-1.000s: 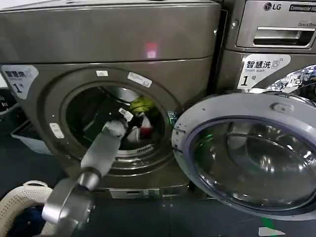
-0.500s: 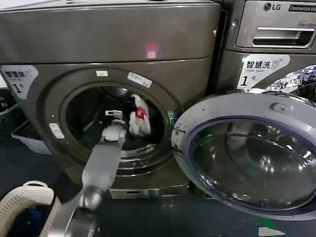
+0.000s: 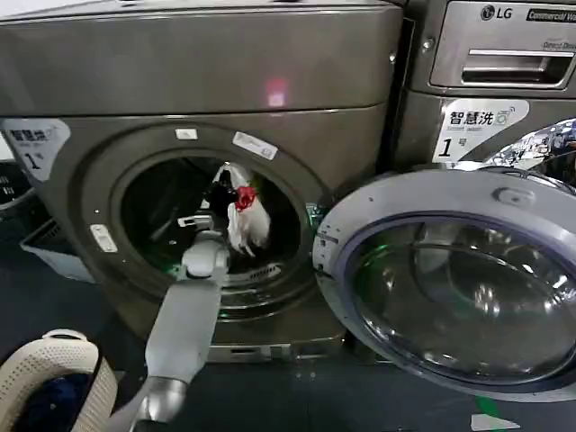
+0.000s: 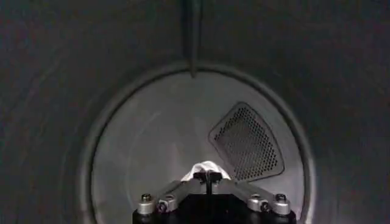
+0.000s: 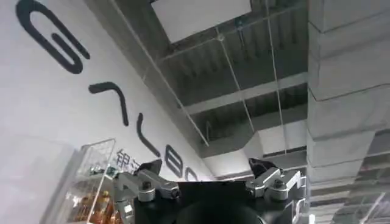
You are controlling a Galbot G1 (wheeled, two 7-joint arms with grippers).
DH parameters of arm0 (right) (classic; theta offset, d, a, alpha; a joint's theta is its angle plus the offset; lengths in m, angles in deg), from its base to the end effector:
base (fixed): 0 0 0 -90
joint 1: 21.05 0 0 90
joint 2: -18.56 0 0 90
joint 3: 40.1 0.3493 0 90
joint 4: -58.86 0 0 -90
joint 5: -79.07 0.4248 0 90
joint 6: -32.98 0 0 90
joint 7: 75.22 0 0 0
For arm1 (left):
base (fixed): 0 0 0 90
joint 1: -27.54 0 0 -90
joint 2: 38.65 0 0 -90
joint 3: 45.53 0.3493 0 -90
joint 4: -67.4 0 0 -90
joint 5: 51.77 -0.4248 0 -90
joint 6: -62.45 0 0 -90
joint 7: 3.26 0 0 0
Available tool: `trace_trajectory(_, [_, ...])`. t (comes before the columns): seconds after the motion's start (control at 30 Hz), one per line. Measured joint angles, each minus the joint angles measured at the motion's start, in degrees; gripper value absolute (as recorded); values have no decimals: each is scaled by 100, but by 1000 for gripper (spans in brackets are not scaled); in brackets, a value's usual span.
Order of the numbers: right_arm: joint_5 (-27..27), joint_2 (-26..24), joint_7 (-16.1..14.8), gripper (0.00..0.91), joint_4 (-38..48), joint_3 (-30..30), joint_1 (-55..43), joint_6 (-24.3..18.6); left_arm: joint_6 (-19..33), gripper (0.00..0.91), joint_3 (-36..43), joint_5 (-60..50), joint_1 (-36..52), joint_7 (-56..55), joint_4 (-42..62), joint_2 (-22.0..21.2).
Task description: Grasp the clothes from the dryer.
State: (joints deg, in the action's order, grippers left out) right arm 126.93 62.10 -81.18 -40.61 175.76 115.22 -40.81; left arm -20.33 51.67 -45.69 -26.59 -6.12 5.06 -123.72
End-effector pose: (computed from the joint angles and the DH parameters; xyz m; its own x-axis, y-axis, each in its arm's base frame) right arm -0.1309 -0.4365 0.2145 -0.2823 0.6114 -0.7393 0.9191 0.3932 -0.0258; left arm 0.6239 0.0000 -0.2258 -0.9660 0.0239 -0.2574 0.0181 0.9995 0.0250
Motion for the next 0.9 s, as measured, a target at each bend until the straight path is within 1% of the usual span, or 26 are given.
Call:
trace_trajectory(0.4, [30, -39, 14, 907, 43, 40, 32, -68, -243, 0, 23, 41, -55, 50, -132, 23])
trace_trajectory(0.9, [-62, -97, 20, 907, 73, 101, 32, -3, -322, 0, 54, 34, -62, 135, -129, 21])
